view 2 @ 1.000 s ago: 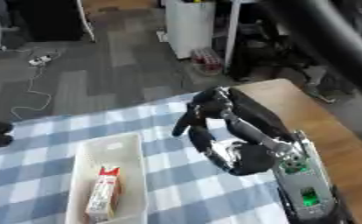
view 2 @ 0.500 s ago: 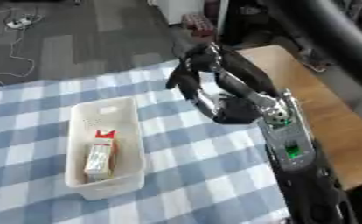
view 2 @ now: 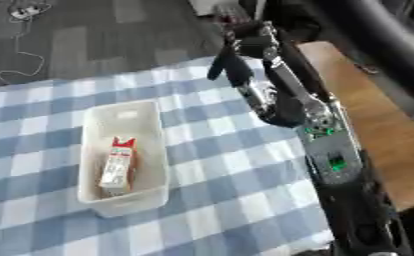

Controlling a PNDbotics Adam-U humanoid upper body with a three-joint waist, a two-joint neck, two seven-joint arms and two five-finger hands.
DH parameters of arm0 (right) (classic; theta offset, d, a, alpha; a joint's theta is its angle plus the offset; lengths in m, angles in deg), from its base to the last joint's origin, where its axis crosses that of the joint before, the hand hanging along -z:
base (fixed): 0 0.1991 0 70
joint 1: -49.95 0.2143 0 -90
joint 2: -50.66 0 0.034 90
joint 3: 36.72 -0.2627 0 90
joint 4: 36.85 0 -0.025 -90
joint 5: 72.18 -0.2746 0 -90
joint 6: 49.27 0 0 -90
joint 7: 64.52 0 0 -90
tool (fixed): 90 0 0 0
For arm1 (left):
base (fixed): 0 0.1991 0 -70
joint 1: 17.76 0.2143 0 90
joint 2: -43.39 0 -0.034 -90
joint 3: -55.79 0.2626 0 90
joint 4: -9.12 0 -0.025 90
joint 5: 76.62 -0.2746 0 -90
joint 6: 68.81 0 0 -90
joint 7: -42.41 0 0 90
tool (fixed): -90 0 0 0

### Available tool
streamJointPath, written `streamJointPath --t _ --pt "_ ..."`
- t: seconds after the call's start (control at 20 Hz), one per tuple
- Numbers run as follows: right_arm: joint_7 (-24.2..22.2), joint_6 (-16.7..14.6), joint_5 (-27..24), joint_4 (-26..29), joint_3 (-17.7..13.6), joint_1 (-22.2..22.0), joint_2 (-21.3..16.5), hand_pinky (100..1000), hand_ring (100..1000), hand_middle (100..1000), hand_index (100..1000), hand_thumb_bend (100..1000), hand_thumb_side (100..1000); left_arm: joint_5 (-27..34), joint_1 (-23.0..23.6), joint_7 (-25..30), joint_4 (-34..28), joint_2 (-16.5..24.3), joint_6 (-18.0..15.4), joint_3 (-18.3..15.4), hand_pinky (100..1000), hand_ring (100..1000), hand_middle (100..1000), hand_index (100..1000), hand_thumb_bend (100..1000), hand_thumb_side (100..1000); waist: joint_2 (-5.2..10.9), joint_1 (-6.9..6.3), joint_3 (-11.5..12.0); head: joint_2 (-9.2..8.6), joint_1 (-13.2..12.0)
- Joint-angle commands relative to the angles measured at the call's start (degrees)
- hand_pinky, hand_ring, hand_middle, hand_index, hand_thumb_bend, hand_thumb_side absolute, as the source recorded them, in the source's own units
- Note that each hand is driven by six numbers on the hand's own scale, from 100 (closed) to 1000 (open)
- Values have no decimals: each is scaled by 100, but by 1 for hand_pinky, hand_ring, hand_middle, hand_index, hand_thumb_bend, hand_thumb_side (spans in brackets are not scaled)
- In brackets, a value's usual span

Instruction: Pick up objects on the table and place them in the box.

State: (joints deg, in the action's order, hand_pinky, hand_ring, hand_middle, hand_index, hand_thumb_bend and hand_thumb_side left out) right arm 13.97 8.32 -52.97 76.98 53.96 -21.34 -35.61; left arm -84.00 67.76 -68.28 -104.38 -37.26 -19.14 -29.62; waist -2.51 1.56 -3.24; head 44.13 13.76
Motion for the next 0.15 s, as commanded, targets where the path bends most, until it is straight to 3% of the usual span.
streamJointPath --t 0.05,0.15 --pt "153 -88 -129 77 55 123 -60 276 269 298 515 100 1000 -26 -7 -19 -109 18 -34 -84 370 457 567 748 193 1000 25 -17 -32 -1 -169" --pt "206 -124 -241 77 91 161 -51 274 266 295 517 100 1000 -55 6 -41 -109 14 -7 -80 370 456 567 746 192 1000 8 -18 -50 -1 -187"
